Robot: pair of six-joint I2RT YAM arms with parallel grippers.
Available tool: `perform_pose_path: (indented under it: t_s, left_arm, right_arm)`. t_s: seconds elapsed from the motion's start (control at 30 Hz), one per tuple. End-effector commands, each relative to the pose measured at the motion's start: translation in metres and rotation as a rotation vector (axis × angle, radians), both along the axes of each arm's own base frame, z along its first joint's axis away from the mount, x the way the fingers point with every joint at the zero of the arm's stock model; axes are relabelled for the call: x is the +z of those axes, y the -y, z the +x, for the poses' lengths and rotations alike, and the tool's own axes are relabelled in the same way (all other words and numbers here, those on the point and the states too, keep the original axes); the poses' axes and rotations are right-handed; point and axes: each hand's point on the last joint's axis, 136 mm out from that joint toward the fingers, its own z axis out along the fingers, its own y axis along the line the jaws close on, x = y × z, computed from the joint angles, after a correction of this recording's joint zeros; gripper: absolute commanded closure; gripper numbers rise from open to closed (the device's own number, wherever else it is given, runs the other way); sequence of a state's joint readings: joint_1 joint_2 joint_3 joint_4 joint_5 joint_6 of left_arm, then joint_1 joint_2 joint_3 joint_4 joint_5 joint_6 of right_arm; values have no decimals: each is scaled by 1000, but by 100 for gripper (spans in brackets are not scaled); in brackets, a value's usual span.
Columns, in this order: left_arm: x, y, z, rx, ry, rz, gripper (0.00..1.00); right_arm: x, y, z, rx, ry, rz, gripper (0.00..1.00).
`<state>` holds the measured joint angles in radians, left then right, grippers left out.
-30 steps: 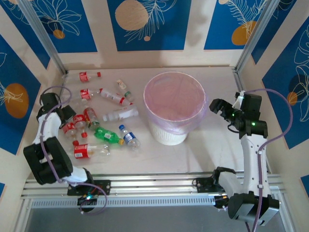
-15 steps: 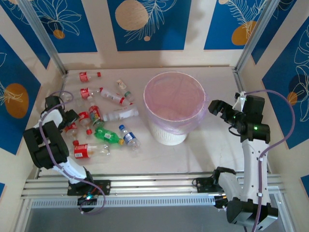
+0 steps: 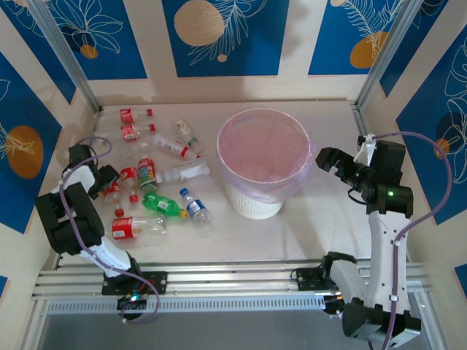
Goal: Put the plastic bottles in the bin
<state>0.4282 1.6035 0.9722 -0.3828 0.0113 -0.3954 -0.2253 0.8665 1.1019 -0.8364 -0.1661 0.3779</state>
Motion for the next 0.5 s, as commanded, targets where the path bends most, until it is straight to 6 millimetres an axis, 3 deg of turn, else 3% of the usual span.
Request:
perform_pose_path:
  t_s: [0.0, 0.1, 0.27, 0.47]
  left_arm:
    - [43, 4, 1, -11, 104, 16, 24]
    - [75, 13, 0, -32, 189, 16, 24]
    - [135, 50, 0, -92, 386, -63, 24]
    - [216, 114, -2, -237, 641, -263, 26]
  right_arm:
    - [22, -6, -7, 29, 48, 0, 0]
    - [38, -10, -8, 47, 83, 14, 0]
    - [86, -28, -12, 129, 186, 50, 3]
    - [141, -95, -20, 401, 281, 86, 10]
